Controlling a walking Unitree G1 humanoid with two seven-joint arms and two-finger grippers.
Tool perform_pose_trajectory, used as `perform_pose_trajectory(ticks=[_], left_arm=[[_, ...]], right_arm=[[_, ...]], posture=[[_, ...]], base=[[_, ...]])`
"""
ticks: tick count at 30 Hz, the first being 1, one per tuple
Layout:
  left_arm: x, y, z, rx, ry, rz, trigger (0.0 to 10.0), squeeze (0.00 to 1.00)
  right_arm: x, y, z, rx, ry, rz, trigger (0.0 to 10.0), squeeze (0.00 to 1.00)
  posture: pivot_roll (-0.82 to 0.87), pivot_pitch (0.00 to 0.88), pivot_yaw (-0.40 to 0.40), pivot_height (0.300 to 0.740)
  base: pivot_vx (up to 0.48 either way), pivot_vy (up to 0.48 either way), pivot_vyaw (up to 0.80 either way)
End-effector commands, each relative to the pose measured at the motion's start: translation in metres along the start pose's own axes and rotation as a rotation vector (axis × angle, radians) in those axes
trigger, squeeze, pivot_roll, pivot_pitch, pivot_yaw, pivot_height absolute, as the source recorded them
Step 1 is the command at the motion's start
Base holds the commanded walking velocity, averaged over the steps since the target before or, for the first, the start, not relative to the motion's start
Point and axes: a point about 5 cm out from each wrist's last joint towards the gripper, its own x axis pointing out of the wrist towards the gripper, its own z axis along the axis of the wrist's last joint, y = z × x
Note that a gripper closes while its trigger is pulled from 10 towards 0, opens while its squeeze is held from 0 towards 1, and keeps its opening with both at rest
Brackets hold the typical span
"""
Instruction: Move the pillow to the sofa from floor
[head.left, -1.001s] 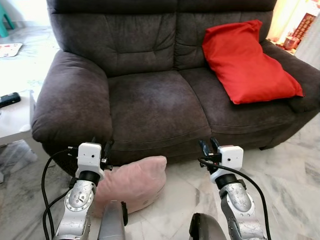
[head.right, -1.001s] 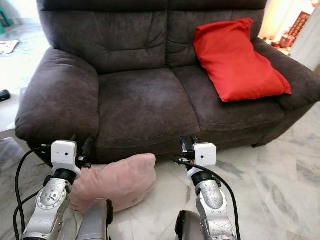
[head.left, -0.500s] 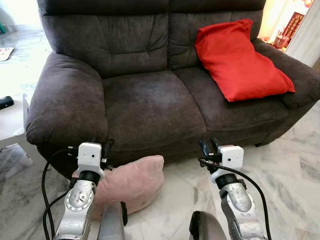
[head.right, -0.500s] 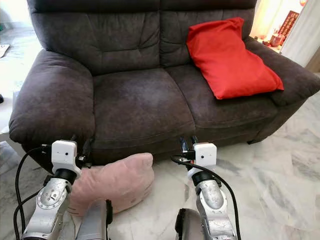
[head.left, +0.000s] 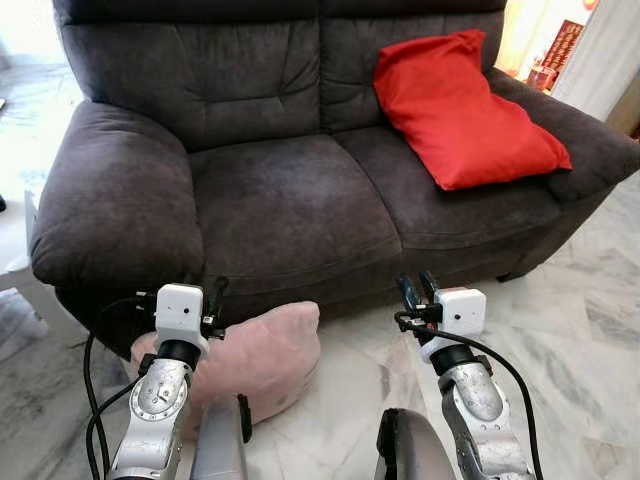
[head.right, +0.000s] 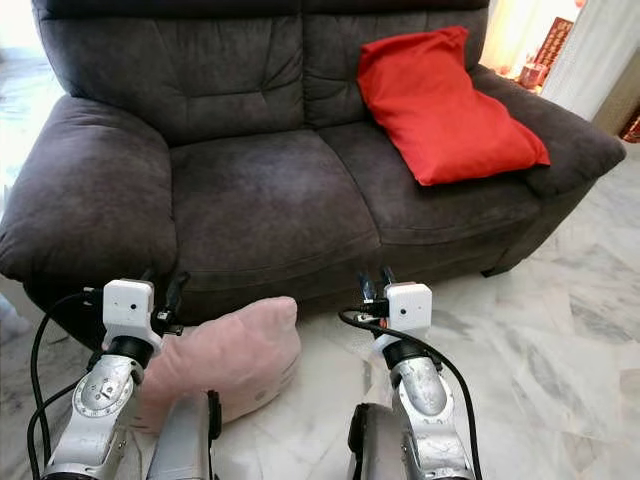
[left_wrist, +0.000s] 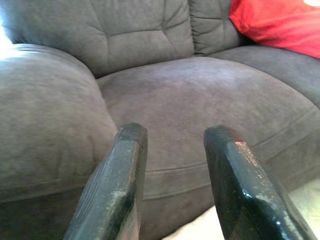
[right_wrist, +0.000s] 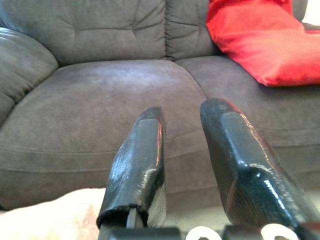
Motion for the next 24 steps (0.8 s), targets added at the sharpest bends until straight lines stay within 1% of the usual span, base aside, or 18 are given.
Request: perform_pose_trajectory(ticks=[1, 3, 6, 24], left_arm=[[0.0002, 0.0012, 0.0011, -0.007, -0.001, 0.004, 10.0, 0.00], [0.0003, 0.0012, 0.0011, -0.007, -0.001, 0.004, 10.0, 0.00], [0.0009, 0.0017, 0.0013, -0.005, -0.001, 0.004, 10.0, 0.00], [0.0023, 0.0036, 0.0017, 0.001, 0.003, 0.005, 10.0, 0.00]], right_arm=[[0.0009, 0.0009, 0.0032, -0.021, -0.011, 0.018, 10.0, 0.00], [0.0007, 0.0029, 0.0035, -0.019, -0.016, 0.035, 10.0, 0.00], [-0.0002, 0.0065, 0.0043, -0.027, -0.025, 0.062, 10.0, 0.00], [-0.0003, 0.0104, 0.0025, -0.011, -0.016, 0.086, 10.0, 0.00]], posture=[[0.11, 0.054, -0.050, 0.530], [0.11, 0.055, -0.050, 0.530], [0.12, 0.055, -0.050, 0.530], [0.12, 0.055, -0.047, 0.530]], base=[[0.000, 0.000, 0.00], [0.000, 0.000, 0.00], [0.000, 0.000, 0.80], [0.000, 0.000, 0.80]])
